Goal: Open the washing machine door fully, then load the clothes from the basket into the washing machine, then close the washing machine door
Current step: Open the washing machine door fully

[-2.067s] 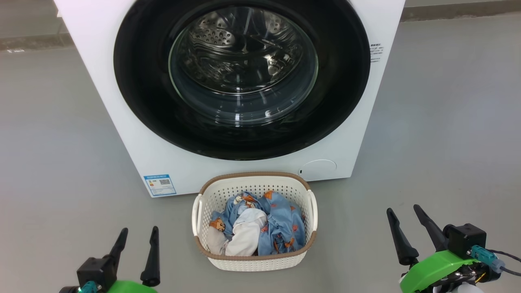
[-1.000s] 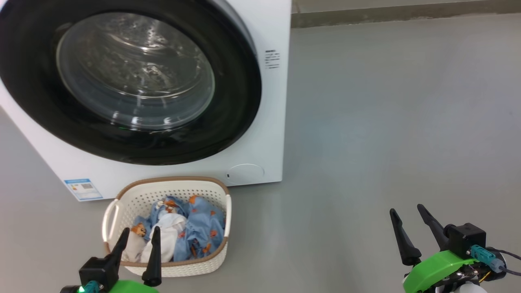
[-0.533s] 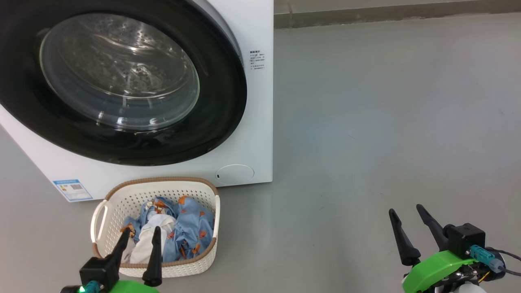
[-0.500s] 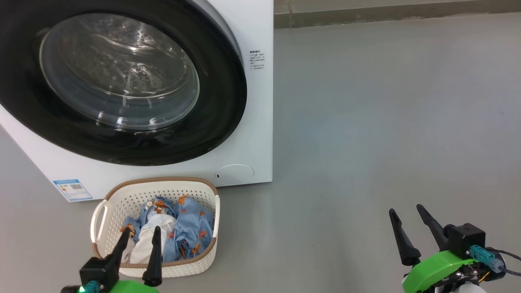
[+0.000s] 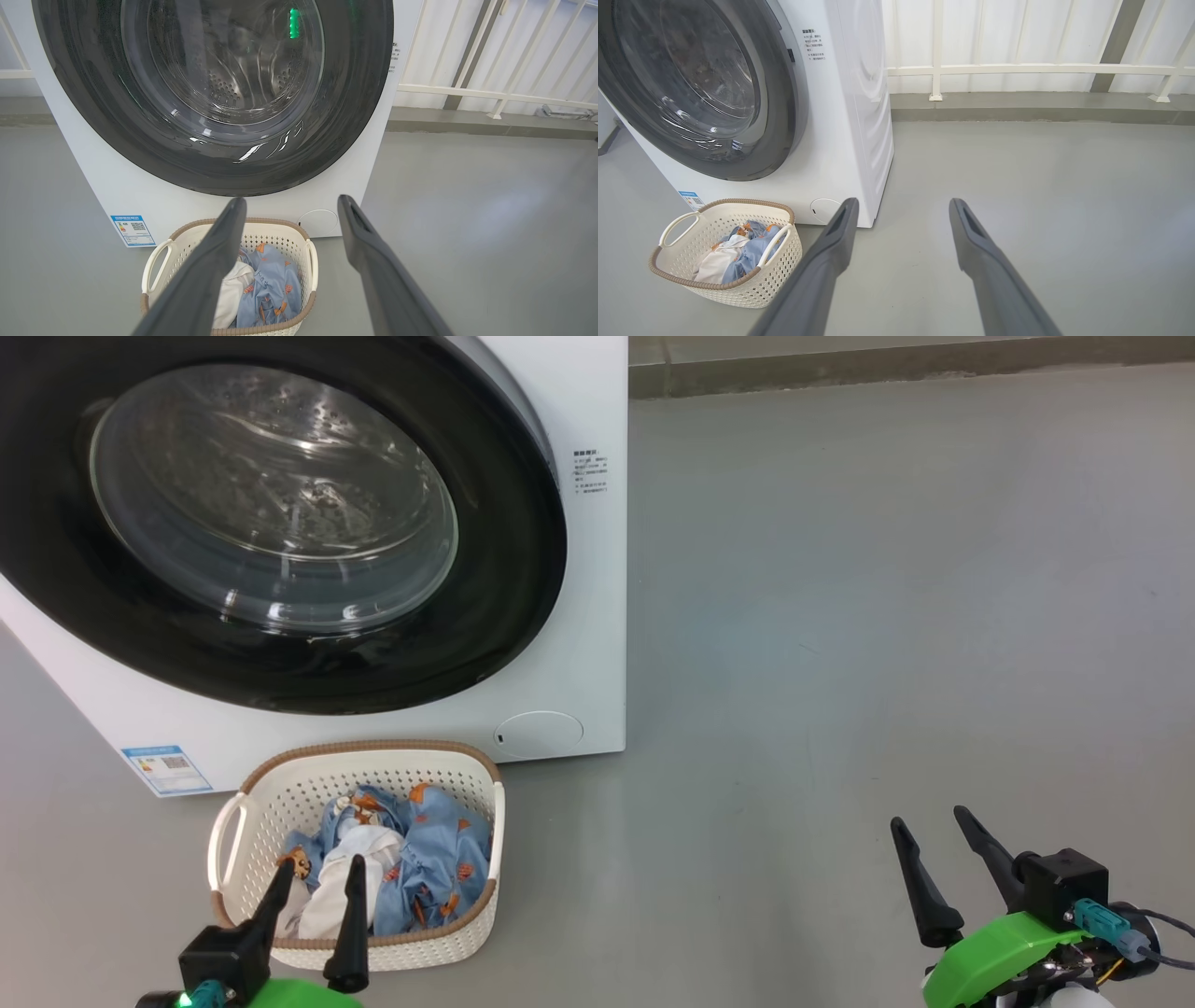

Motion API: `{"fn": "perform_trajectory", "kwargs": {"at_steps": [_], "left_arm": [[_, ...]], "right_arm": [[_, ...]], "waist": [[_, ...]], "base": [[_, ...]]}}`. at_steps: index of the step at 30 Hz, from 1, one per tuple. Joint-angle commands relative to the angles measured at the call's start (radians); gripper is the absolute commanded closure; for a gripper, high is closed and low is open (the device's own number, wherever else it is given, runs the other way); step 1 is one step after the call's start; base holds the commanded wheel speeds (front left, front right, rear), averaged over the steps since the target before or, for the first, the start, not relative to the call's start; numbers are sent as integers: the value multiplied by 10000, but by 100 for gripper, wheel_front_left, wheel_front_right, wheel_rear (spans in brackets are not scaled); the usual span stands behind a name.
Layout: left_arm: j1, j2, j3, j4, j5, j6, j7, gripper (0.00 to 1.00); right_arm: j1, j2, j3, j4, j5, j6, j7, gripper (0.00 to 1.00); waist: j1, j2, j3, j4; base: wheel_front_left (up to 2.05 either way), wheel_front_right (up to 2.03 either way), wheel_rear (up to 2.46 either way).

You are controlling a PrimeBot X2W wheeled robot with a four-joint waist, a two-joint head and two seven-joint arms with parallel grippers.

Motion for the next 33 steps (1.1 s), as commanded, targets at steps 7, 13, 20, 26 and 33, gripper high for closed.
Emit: {"fn": "perform_trajectory", "kwargs": {"at_steps": [7, 13, 20, 26, 33], "left_arm": [[-407, 181, 290, -190, 106, 70, -122, 0], [-435, 179, 273, -228, 95, 90, -122, 0], [-475, 177, 252, -327, 81, 146, -122, 0], [-656, 175, 199, -472, 129, 171, -122, 0], [-788, 175, 66, -711, 170, 269, -122, 0]], "right_arm": [[-340, -49, 127, -217, 30, 16, -63, 100], [-335, -67, 153, -260, 129, 16, 32, 100], [-500, -211, 212, -257, 276, 16, 101, 100], [-836, -241, 333, -231, 666, 16, 246, 100], [-1322, -289, 277, -222, 1849, 16, 539, 100]], "waist": [[0, 0, 27, 14], [0, 0, 106, 28], [0, 0, 262, 83], [0, 0, 557, 226], [0, 0, 1017, 449]], "base": [[0, 0, 0], [0, 0, 0], [0, 0, 0], [0, 0, 0], [0, 0, 0]]}}
